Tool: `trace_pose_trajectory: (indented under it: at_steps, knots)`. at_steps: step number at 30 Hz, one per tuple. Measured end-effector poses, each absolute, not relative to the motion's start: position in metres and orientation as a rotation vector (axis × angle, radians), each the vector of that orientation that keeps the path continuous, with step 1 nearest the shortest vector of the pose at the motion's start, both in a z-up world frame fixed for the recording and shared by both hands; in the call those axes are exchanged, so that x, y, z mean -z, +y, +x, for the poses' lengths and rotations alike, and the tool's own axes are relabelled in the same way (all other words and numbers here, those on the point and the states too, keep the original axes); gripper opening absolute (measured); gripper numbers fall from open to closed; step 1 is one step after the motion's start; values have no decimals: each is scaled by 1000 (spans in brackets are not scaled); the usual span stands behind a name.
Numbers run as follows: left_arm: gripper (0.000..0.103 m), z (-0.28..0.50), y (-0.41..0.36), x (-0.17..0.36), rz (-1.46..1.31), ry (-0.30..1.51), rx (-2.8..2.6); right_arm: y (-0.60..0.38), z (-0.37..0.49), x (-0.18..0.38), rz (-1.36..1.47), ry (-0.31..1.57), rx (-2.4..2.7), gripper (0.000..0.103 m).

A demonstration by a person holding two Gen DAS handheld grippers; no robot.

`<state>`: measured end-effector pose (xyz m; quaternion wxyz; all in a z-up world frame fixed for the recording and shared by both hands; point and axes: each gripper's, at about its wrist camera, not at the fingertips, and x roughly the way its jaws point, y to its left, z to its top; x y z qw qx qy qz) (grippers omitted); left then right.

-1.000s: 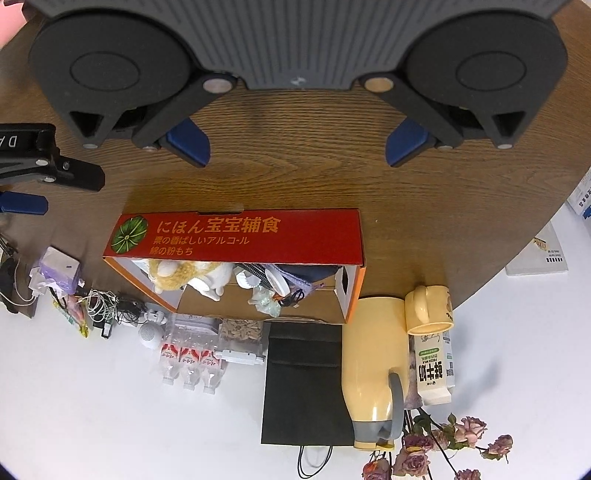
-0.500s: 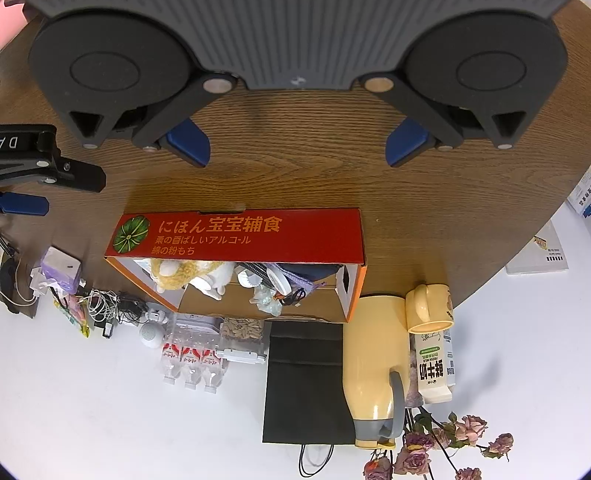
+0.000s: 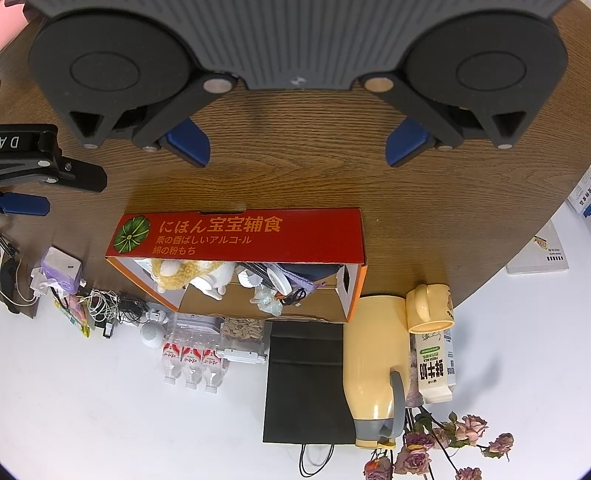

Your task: Organize objects

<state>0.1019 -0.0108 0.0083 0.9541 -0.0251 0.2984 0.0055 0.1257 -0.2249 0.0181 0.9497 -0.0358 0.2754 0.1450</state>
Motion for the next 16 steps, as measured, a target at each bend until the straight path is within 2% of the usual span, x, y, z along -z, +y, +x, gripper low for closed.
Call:
trace_pose_trajectory:
  at_steps: [16]
  knots:
    - [103, 103, -11, -7, -48, 615, -19, -225, 126, -18, -73, 560, -296, 103]
